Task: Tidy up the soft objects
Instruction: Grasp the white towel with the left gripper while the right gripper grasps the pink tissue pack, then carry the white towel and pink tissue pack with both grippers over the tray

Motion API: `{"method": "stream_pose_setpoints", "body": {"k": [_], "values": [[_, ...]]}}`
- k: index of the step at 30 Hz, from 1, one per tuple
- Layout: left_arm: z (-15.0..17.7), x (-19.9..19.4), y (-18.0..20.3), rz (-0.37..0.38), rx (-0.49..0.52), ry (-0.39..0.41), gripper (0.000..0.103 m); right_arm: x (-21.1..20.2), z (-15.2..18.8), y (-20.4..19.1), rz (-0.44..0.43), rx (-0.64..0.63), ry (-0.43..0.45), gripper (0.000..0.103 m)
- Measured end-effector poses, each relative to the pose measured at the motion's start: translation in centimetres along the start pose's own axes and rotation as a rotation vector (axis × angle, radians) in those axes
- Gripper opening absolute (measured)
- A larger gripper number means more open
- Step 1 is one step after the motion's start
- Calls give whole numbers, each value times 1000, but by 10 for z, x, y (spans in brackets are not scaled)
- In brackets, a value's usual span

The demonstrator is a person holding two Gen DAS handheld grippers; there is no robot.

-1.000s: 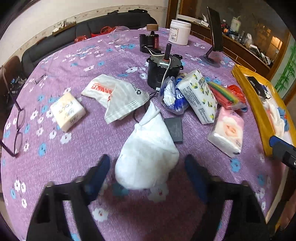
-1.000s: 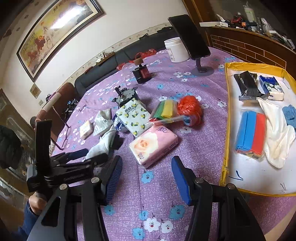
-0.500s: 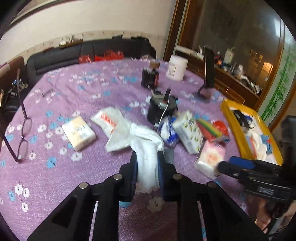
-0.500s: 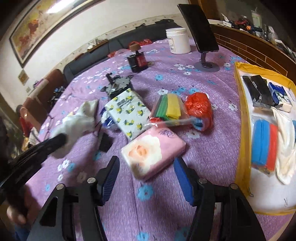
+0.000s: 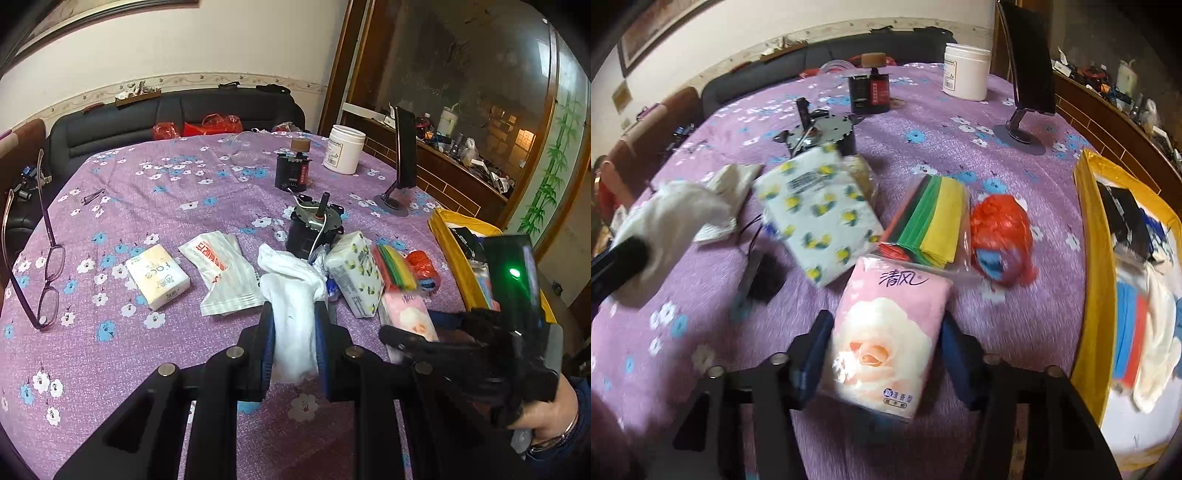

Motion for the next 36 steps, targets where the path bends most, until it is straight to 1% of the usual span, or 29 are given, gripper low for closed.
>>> {"method": "stream_pose_setpoints", "body": {"k": [4, 7, 10, 18, 21, 27, 36], "values": [[1, 0, 2, 4, 9, 4, 19, -14, 16, 5, -69, 11, 58, 57], [1, 1, 2, 5, 11, 10, 19, -21, 22, 0, -111, 3, 88, 57], [1, 1, 3, 9, 13, 15, 19, -26, 26, -7, -131, -20, 105, 57], [1, 6, 5, -16, 23, 9, 19, -40, 32, -6, -149, -20, 143, 57], [2, 7, 8, -19, 34, 13, 19, -47, 34, -4, -161, -20, 169, 57], [5, 6, 14, -22, 63, 32, 19, -57, 40, 1, -179, -2, 189, 57], [6, -2, 27, -46, 83, 37, 19, -80, 49, 20, -198, 28, 247, 57]]}}
Point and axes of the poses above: each gripper's, at about its wrist camera, not at the fingertips, and x roughly the way its jaws point, y to its right, z to its underside, the point moved 1 cm from there along x, roughly the way its jaws point, and after that the axes turned 15 degrees about -y, right-handed, at the moved point
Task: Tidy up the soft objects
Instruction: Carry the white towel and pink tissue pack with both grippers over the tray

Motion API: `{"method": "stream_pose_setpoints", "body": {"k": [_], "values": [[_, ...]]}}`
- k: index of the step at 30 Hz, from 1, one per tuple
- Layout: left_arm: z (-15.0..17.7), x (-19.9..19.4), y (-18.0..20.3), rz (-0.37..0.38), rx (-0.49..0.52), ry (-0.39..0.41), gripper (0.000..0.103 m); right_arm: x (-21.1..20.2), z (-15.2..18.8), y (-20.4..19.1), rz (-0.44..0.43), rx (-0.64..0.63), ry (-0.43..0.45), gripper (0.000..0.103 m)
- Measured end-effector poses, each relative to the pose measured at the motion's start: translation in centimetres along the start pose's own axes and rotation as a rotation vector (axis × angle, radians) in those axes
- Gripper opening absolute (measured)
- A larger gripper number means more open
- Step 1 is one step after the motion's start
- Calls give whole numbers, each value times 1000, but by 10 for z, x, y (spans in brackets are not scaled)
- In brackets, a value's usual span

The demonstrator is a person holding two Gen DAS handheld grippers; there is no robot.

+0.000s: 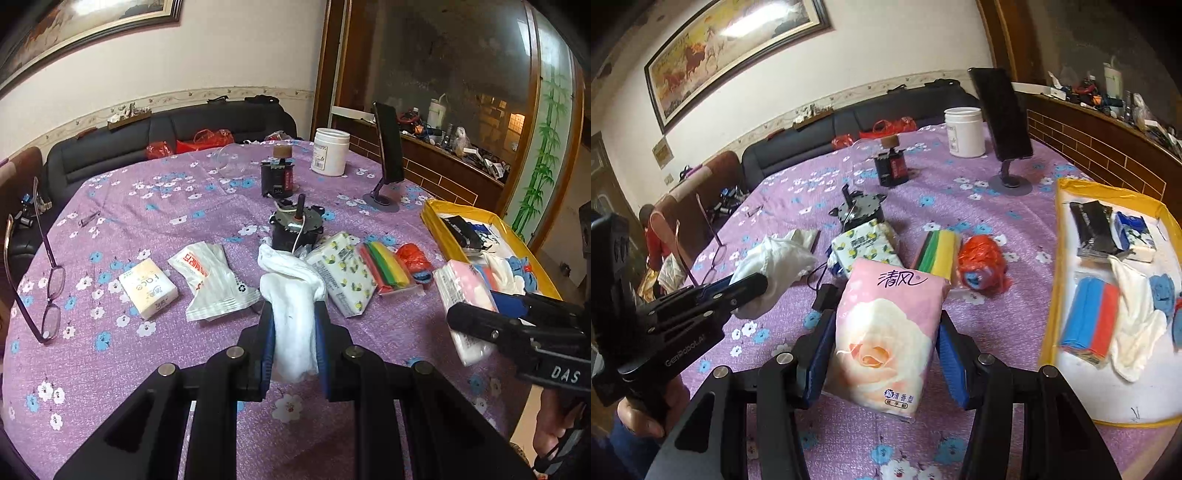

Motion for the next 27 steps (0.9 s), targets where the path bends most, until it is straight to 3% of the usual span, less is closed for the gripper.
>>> {"method": "stream_pose_setpoints", "body": {"k": [27], "values": [[-16, -5, 144, 93, 236, -25, 19, -64, 29, 96, -31, 192, 127, 57]]}}
Point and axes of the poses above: each gripper's, at about its wrist camera, not at the fingertips, and x roughly the way its jaws point, y to its right, z to its underside, the point moved 1 cm from there along x, roughly the way its jaws point, and after that the axes turned 15 degrees about -y, right-handed, at the moved point
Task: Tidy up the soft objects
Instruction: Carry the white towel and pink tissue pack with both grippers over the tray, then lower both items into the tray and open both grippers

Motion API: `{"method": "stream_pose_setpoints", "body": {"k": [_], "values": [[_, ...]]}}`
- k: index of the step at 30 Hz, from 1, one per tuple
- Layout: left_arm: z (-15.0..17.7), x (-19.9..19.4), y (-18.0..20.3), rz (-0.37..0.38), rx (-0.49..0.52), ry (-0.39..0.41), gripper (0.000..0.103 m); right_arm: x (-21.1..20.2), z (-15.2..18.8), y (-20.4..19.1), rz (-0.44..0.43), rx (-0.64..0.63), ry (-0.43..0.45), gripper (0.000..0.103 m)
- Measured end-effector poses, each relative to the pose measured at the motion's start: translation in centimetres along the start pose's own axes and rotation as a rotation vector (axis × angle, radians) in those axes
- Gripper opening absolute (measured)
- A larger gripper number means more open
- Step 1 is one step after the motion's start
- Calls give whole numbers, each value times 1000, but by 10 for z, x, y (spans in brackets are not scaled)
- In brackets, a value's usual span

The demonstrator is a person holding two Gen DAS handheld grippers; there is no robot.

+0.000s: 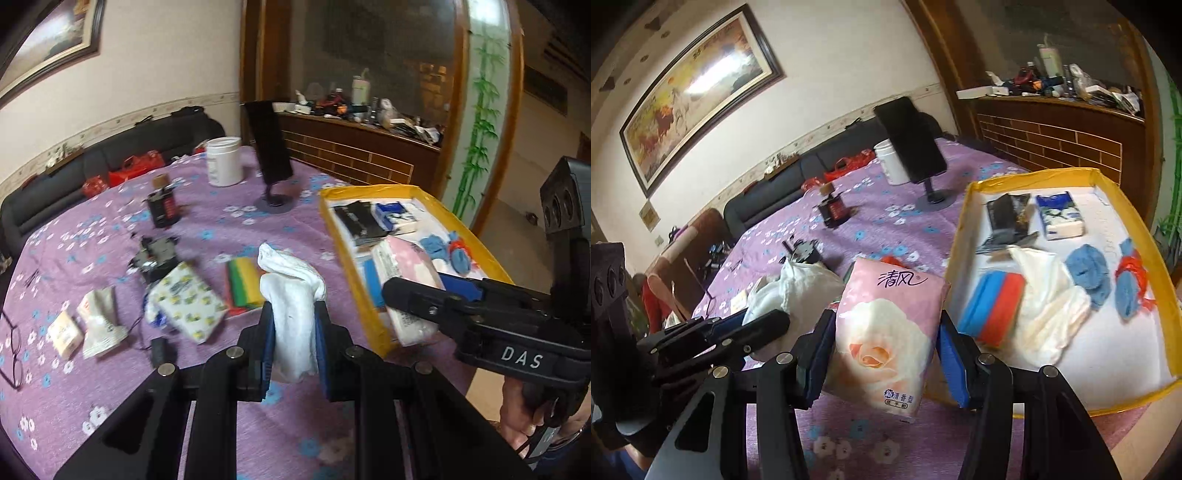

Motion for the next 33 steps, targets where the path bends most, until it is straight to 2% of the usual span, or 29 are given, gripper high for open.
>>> {"method": "stream_pose_setpoints", "body": {"k": [8, 16, 25, 33], "values": [[-26, 13, 47, 35, 84, -4, 19, -26, -8, 38, 32, 67, 56, 57], [-61, 35, 84, 84, 137, -28, 19, -55, -35, 83, 104, 116, 96, 57], [-106, 65, 112, 150, 143, -63, 19, -67, -78, 142, 172, 193, 67, 57], [-137, 112, 132, 166, 142, -148, 19, -45, -119, 193, 207, 241, -15, 57]]}}
Point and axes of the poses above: each gripper's, at about its wrist camera, not at the fingertips, and x roughly the way its jaws point, y to its right, z to its underside, the point moved 1 cm from there along x, roughly the way its jaws point, and after that the axes turned 15 degrees about -y, right-handed, at the moved point
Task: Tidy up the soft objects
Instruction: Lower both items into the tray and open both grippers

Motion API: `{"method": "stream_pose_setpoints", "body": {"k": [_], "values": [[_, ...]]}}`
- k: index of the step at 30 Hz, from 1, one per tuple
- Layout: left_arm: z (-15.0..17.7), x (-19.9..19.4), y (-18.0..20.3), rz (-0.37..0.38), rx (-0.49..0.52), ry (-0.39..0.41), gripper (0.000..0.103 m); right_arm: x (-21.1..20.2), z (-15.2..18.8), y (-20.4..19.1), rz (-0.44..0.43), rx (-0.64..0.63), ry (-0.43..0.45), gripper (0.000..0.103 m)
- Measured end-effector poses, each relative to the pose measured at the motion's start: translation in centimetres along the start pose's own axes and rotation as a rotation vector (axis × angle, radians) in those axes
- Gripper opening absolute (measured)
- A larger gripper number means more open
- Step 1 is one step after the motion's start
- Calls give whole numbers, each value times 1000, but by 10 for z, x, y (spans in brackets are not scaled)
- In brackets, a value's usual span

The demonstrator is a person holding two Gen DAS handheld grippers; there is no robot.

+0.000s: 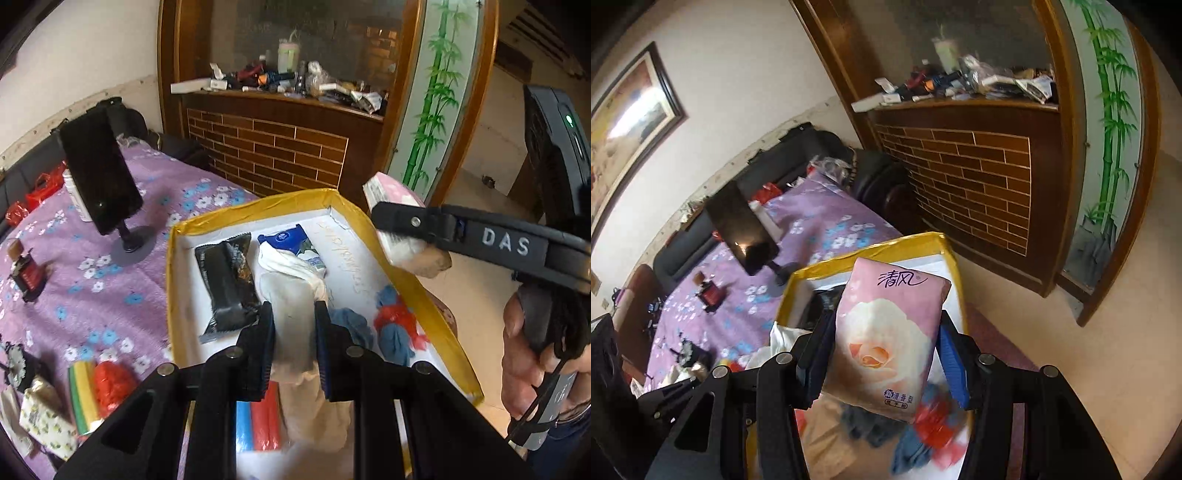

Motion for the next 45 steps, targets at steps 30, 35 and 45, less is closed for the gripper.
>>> {"method": "stream_pose_setpoints", "body": {"k": [30, 35, 45], "values": [[-7, 34, 6, 21, 3, -60, 55, 50, -21, -9, 102, -61, -103, 67], [-2, 21, 9, 23, 6, -42, 55, 30, -10, -18, 58, -65, -74, 67], [36, -17, -10, 41, -51, 8, 61, 4, 36, -50, -85, -84, -49, 67]]}}
Point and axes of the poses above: each gripper's, at about its wrist camera, not at the fingertips, and x roughly the way its jaws point, y to its right, z to its underside, the point moved 1 cm from there along x, roughly the way its jaws point, and after that the axes turned 15 degrees about -y, right-handed, at the moved point
